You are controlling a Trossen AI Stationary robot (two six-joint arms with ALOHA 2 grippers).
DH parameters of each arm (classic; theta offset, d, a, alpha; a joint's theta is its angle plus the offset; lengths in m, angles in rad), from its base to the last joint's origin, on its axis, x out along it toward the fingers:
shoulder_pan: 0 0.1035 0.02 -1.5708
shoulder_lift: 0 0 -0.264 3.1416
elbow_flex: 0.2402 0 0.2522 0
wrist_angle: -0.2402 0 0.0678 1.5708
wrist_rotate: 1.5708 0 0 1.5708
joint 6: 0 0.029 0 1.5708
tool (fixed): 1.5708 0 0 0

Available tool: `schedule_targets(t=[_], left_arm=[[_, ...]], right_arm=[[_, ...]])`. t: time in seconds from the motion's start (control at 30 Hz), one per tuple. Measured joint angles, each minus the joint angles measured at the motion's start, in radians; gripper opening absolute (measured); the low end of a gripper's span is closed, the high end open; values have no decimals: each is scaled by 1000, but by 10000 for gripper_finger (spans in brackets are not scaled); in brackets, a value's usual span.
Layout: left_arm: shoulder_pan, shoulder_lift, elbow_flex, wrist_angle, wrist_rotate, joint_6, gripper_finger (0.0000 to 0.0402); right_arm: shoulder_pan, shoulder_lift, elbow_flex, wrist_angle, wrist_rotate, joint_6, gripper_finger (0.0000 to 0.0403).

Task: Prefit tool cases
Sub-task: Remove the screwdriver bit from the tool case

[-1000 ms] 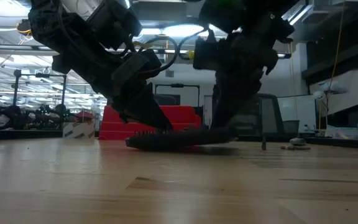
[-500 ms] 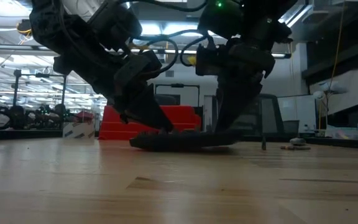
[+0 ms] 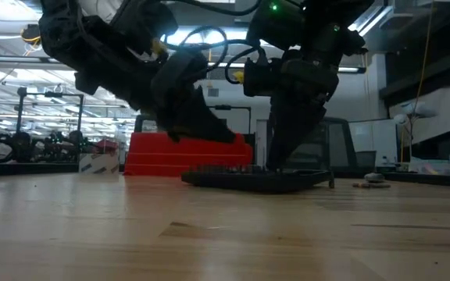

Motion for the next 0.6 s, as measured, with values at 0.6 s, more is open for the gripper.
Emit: schedule_targets(t=[0.6], left_arm=[[-16,244,35,189,50,-172,0]], right_arm=[[2,-26,82,-87,51,-38,1]])
